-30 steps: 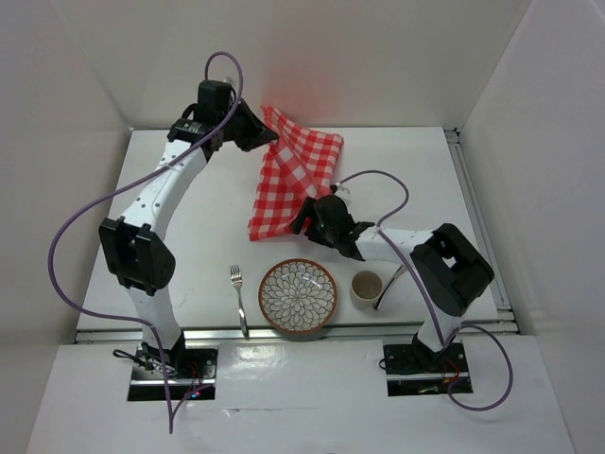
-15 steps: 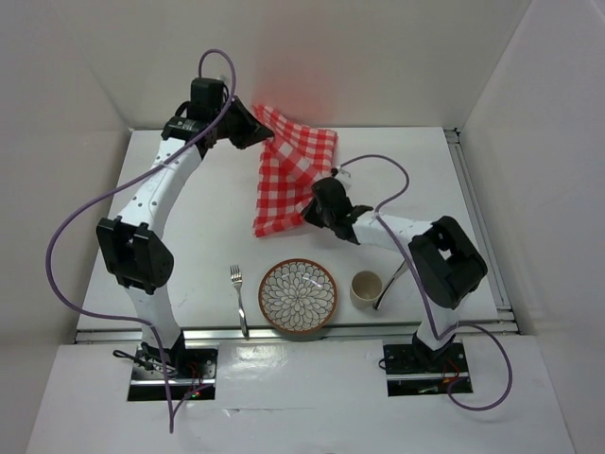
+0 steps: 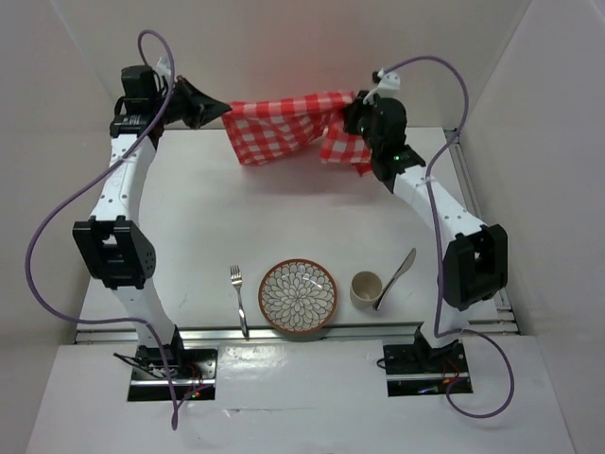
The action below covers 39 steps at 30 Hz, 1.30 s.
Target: Set the dinner table for one person
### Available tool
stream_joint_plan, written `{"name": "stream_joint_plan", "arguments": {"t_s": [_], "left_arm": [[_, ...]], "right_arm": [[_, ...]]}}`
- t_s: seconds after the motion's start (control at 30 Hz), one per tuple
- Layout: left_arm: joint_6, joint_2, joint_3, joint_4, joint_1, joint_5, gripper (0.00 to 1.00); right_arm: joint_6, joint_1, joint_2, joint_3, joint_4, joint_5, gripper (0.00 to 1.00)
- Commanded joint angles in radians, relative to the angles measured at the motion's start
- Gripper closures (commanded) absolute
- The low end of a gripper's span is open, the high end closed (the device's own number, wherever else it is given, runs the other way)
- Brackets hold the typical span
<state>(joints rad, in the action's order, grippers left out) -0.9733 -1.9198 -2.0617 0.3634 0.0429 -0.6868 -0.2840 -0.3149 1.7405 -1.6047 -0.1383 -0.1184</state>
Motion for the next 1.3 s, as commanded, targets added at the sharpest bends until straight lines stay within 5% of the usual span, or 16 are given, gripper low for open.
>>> {"name": "stream_joint_plan", "arguments": {"t_s": [0.0, 0.13, 0.17, 0.27, 0.3, 0.43, 0.6, 0.9, 1.27], "left_arm": [[0.034, 0.172, 0.182, -0.104, 0.083, -0.052, 1.0], [0.074, 0.351, 0.533, -0.133, 0.106, -0.053, 1.0], [0.112, 0.378, 0.652, -0.133, 0.106, -0.053, 1.0], [0.212, 0.439, 0.803, -0.033, 0.106, -0.005, 1.0], [0.212, 0.45, 0.846, -0.032, 0.106, 0.006, 1.0], [0.212, 0.47, 0.969, -0.07, 0.106, 0.055, 1.0], [0.231, 0.45, 0.919, -0.04, 0.106, 0.14, 1.0], [0.231, 0.366, 0.953, -0.04, 0.106, 0.155, 1.0], [0.258, 0.335, 0.923, 0.017, 0.106, 0.193, 1.0]], "right_arm": [[0.163, -0.029, -0.126, 0.24, -0.03, -0.131, 0.97], [0.09, -0.073, -0.264, 0.517, 0.043, -0.257, 0.75], [0.021, -0.073, -0.283, 0.546, 0.086, -0.257, 0.5], [-0.126, -0.063, -0.346, 0.624, 0.274, -0.277, 0.09], [-0.167, -0.062, -0.357, 0.624, 0.317, -0.277, 0.06], [-0.27, 0.006, -0.329, 0.531, 0.494, -0.19, 0.03], [-0.341, 0.033, -0.263, 0.431, 0.601, -0.066, 0.02], [-0.662, 0.178, -0.21, 0.678, 0.427, 0.419, 0.15], [-0.75, 0.203, -0.118, 0.761, 0.292, 0.395, 0.16]]}}
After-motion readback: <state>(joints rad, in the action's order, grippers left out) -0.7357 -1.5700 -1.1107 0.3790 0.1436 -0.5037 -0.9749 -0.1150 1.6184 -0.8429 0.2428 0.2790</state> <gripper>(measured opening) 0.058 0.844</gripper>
